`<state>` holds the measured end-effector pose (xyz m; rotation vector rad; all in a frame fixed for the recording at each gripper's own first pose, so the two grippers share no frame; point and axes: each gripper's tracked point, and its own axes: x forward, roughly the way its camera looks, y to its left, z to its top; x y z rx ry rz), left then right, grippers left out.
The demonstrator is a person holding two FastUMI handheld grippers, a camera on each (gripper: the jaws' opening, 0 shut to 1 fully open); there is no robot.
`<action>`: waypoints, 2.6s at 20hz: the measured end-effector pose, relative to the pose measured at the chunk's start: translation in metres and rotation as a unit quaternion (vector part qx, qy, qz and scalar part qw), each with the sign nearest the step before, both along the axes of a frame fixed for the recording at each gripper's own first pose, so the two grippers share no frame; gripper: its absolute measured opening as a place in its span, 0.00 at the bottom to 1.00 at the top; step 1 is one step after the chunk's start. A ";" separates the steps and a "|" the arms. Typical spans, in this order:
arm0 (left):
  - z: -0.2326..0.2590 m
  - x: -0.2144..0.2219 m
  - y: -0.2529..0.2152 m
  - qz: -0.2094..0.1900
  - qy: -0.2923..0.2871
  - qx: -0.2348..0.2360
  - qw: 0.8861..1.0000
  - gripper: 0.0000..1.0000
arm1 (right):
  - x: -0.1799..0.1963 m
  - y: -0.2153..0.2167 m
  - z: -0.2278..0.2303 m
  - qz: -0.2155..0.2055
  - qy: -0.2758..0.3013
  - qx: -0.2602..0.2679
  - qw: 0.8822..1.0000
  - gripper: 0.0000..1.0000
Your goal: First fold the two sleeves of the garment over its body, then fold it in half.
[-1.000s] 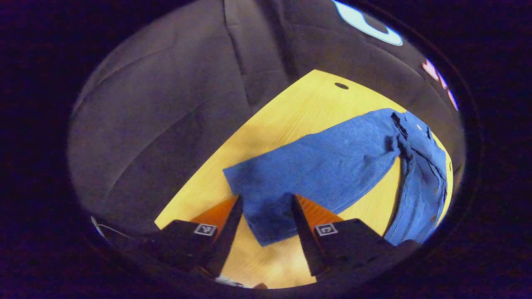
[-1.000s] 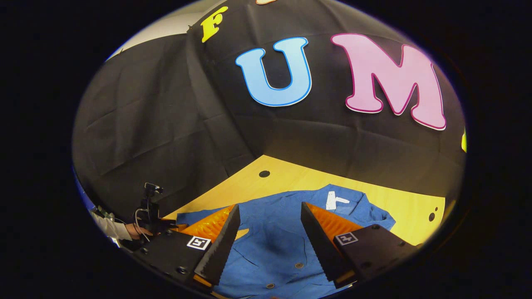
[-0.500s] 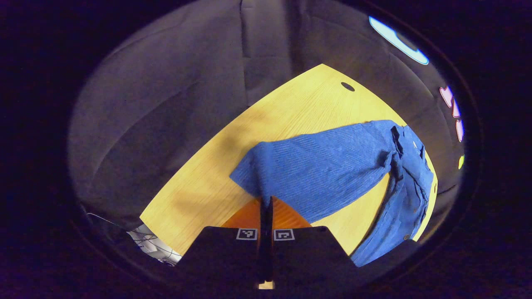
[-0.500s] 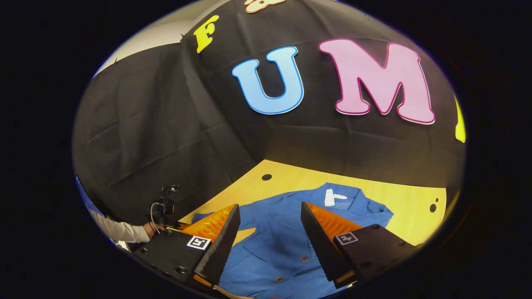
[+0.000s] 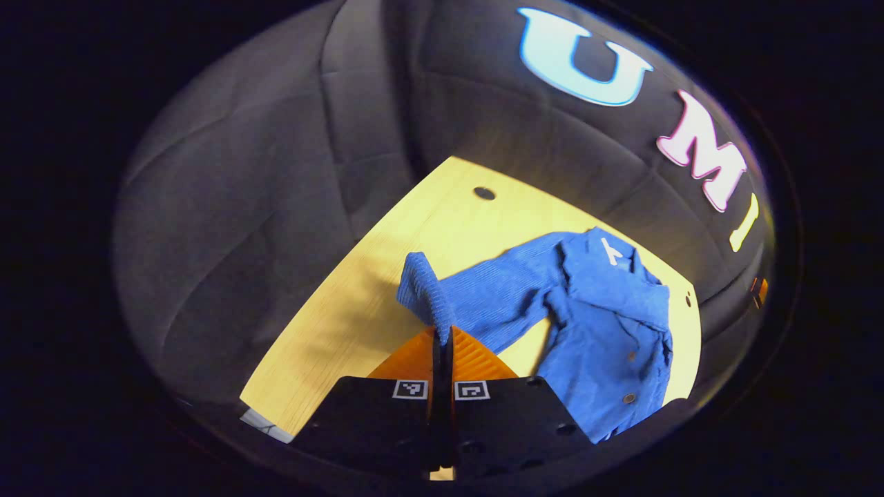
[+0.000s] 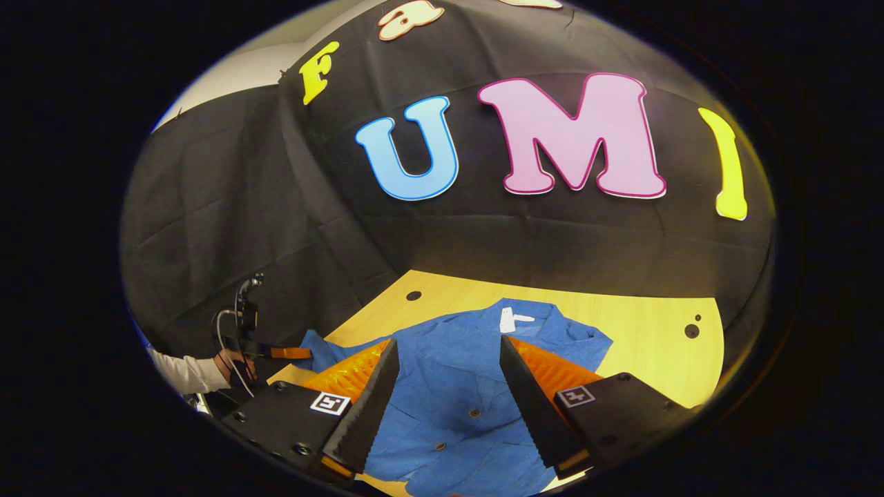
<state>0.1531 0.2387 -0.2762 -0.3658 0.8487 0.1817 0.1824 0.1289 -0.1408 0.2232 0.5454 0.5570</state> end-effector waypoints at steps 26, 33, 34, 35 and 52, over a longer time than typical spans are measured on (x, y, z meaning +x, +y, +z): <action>-0.028 0.229 -0.435 -0.372 0.033 -0.017 0.928 0.00 | -0.061 -0.195 -0.102 -0.156 0.129 0.022 0.979 0.93; -0.051 0.226 -0.468 -0.388 0.064 -0.024 0.919 0.03 | -0.042 -0.212 -0.134 -0.140 0.157 0.037 0.977 0.93; -0.050 0.225 -0.471 -0.389 0.063 -0.029 0.919 0.03 | -0.038 -0.214 -0.137 -0.139 0.159 0.040 0.977 0.93; -0.046 0.224 -0.476 -0.392 0.060 -0.044 0.917 0.03 | -0.036 -0.217 -0.141 -0.139 0.162 0.044 0.976 0.93; 0.018 0.044 -0.324 -0.261 0.067 0.001 0.963 0.80 | -0.078 -0.171 -0.171 -0.092 0.201 0.007 0.975 0.93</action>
